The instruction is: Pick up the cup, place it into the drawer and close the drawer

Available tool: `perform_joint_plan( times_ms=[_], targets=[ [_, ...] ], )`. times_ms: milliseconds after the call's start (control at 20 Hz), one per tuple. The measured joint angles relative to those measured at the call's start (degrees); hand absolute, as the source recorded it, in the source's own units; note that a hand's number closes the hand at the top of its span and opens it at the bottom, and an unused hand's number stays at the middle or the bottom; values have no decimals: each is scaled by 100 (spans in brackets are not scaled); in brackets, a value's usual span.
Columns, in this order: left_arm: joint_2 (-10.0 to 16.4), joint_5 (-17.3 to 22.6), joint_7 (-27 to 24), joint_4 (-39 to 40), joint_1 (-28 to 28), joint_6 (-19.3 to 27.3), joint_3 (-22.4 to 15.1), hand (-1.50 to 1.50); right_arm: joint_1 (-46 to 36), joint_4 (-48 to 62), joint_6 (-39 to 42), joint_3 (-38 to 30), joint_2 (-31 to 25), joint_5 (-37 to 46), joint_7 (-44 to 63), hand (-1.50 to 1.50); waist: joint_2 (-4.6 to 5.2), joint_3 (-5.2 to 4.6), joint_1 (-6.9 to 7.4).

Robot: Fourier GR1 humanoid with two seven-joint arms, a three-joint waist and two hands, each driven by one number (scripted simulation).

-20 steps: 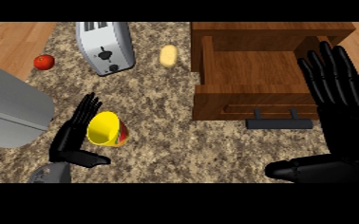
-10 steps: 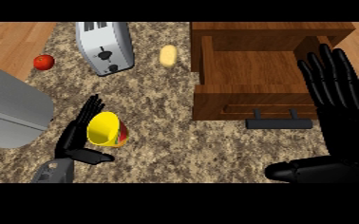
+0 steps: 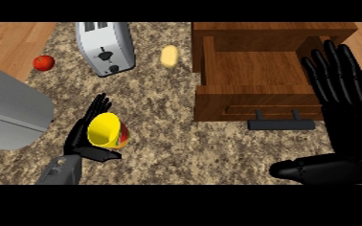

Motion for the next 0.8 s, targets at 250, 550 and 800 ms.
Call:
perform_joint_plan(
  times_ms=[250,550,800],
  targets=[
    [-41,91,-59,346,-223,-42,48,-150,154,-109,-2,69,53,41,-37,-150,4,-2,-18],
    [-53,232,35,538,-305,-445,5,-150,165,-162,32,3,9,-70,63,-150,8,-4,-30],
    [-102,320,48,544,-343,-725,-75,150,142,-143,-39,115,88,70,32,-150,5,3,-25]
  ],
)
